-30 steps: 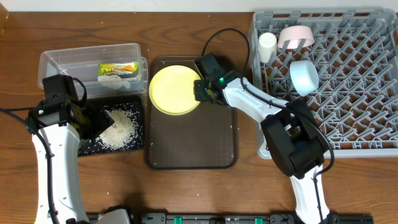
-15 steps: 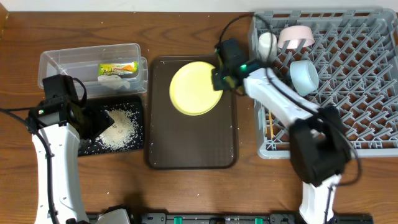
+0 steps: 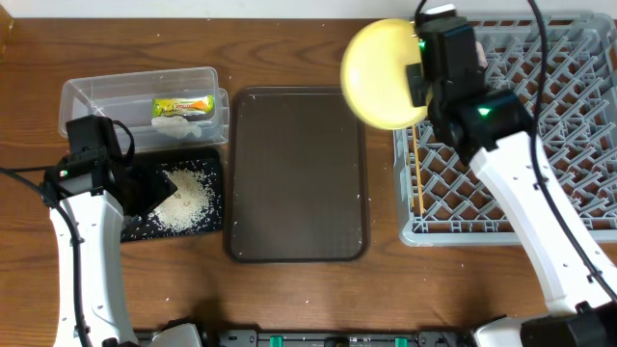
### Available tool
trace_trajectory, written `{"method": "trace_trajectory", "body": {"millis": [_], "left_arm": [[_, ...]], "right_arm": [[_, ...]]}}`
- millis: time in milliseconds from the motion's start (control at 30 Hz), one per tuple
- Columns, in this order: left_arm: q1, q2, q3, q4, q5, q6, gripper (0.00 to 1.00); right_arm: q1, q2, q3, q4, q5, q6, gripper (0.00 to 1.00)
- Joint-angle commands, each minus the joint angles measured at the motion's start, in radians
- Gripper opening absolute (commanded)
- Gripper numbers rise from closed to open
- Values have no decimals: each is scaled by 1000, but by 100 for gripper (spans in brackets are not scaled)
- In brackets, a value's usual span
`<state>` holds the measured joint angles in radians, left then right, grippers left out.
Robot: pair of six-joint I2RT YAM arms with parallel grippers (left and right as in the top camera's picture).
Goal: Sort waste into correct bins and load items into the dishwasher rack
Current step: 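Carry the yellow plate to the rack and stand it on edge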
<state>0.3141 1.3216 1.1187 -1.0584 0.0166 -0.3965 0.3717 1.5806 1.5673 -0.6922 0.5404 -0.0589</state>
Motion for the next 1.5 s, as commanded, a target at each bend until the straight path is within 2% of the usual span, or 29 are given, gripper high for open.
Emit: {"method": "trace_trajectory", "body": {"millis": [0,300,567,700,933,1000,1233,1400,1467], "left_arm": [[5,-3,-10,-3,-5,-10,85],[5,-3,-10,-3,-5,-9,85],[5,-3,-10,-3,-5,-9,85],[5,-3,-10,-3,-5,-10,85],[4,-3,-10,-3,-5,-10,85],[4,-3,-10,-3,-5,-10,85],[5,-3,-10,-3,-5,-10,85],[5,-3,-10,-3,-2,-9,85],[4,-3,-10,-5,12,-5,85]], "right_arm": [[-23,6,1,-26,272,-107,1],[-31,71,-13,-154,270,-5,1],[-31,160,-13,-180,272,8,1],[-28,181,-13,-180,266,85,1],[-7,181,-13,-149,60,186,1],[-6,181,-13,-124,-2,193,4],[-5,181,-13,-58,-177,193,31],[-6,175,-12,-63,-183,209,38],[-8,154,-12,-65,-196,261,48]]}}
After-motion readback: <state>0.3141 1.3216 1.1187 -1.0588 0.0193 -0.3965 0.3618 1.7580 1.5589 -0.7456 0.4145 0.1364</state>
